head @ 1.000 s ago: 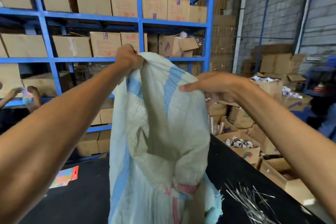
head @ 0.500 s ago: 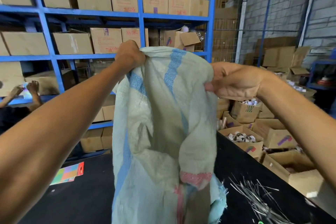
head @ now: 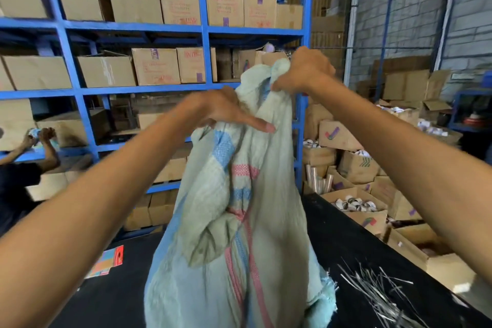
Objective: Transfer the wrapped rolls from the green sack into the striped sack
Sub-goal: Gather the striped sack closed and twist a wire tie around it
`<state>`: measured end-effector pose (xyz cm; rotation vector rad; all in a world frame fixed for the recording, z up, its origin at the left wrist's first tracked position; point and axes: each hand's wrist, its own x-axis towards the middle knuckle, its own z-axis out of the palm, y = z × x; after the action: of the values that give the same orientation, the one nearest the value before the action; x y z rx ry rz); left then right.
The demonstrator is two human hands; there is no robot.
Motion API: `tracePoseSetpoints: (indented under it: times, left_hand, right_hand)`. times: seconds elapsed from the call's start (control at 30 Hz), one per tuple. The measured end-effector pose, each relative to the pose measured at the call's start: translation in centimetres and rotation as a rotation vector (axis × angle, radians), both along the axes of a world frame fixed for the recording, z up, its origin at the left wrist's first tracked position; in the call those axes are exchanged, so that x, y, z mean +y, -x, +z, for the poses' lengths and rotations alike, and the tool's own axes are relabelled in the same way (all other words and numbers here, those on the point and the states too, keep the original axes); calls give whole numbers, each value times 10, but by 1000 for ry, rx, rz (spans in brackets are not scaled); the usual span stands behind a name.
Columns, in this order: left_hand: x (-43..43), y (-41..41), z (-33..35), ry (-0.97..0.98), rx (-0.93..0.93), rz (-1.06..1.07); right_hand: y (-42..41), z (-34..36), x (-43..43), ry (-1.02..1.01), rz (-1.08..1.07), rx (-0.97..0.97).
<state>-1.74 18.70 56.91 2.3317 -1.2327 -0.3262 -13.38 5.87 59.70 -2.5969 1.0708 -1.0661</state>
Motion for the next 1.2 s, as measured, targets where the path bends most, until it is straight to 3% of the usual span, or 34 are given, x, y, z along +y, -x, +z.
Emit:
tracePoseSetpoints:
  times: [0.07,0.1,0.17,0.23,0.4,0.5,0.57,0.67,0.73,0.93,1.2]
  left_hand:
    - [-16,3,-19,90,-225,113]
    - [-23,-4,-25,174,-195,117]
    - [-27,-22,-29,308,65,15]
    - [-20,-36,-22,268,217,-99]
    - [-3,-40,5,179,338,-241]
    - [-7,-49,5,253,452,-167]
    - [-10,-55,-1,319,567,-77]
    - [-12,-58,-7,389,650,28]
    - [-13,-55,-7,466,690,66]
    - [-14,-62,-8,561,632,170]
    - [-2,-82,-15,625,647,218]
  right_hand:
    - [-7,12,1,-136,138,-42]
    - [-8,17,1,-222,204,-84]
    - [-7,24,-4,-340,255,-125]
    - [-2,23,-12,-450,261,-126]
    - [11,7,-34,-1020,558,-330]
    - [12,-8,-39,-1196,724,-499]
    - [11,-20,-35,-1209,736,-511]
    - [6,-47,-29,-1133,664,-343]
    - [-3,-75,-21,-1195,711,-238]
    - [-28,-151,20,-1303,744,-115]
    - [2,-129,2,-1150,662,34]
